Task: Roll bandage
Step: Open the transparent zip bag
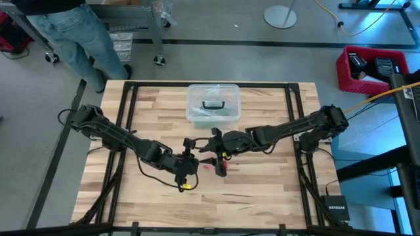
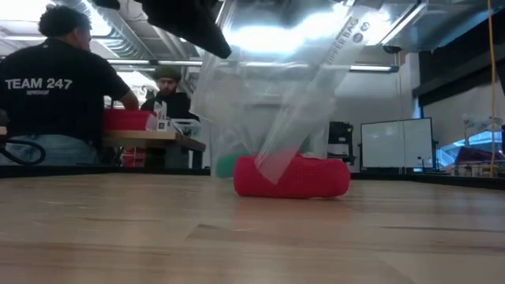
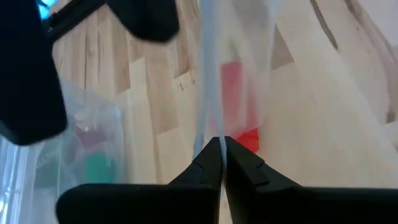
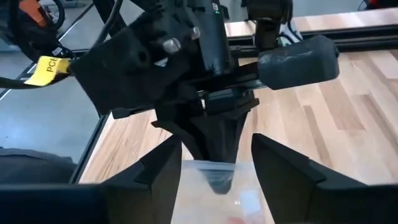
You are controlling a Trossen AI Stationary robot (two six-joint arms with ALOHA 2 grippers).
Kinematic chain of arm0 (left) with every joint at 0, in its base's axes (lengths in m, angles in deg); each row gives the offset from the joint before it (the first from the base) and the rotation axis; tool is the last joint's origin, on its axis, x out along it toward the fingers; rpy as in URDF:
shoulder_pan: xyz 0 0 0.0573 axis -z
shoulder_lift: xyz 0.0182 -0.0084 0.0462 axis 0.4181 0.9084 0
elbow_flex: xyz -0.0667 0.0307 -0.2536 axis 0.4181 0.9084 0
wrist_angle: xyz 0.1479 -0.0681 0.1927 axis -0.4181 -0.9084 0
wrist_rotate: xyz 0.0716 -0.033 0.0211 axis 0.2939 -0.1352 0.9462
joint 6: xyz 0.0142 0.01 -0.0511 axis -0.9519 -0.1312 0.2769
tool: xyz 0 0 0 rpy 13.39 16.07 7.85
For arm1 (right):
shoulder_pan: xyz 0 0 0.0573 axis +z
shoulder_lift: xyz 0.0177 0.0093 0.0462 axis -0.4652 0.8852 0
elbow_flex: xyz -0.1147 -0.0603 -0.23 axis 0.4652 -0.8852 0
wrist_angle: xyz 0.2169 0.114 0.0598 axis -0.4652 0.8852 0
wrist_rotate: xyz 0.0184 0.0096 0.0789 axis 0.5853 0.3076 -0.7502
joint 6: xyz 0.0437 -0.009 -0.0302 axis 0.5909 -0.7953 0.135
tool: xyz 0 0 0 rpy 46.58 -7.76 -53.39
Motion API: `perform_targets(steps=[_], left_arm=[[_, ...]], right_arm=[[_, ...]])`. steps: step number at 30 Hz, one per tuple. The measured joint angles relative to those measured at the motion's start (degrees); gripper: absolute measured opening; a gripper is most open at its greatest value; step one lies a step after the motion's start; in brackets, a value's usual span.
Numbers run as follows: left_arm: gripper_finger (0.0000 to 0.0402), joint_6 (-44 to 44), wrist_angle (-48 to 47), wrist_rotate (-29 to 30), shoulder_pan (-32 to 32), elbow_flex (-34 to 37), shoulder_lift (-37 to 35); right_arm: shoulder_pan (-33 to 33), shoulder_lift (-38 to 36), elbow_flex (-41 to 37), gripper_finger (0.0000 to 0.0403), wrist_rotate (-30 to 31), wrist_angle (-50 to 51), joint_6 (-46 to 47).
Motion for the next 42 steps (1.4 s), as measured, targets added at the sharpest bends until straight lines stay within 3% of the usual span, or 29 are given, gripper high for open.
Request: perform_targets(steps=[7, 15, 32, 36, 42], left_arm=[[0.0003, 0.94, -0.81, -0.09, 0.25, 0.00, 0.01], [0.0003, 1.91, -0.72, -0.09, 0.10, 0.00, 0.01], [0.0002, 4.02, -1.71, -0.09, 1.57, 0.02, -0.49], [0.0002, 4.55, -1.78, -0.04, 1.17, 0.02, -0.49], [0.0003, 3.50, -0.30, -0.06, 1.23, 0.02, -0.51]], right_arm=[[0.04, -0.79, 3.75, 0.0193, -0.19, 3.48, -0.51], [0.52, 3.14, 3.72, 0.0193, -3.70, 4.45, 1.38], [1.95, 1.22, 4.79, 0.0193, -3.46, 25.42, 2.85], [2.43, -1.63, 6.23, 0.0193, -3.38, 22.94, 2.45], [2.81, -0.25, 6.26, 0.0193, -0.86, 12.92, 2.63]])
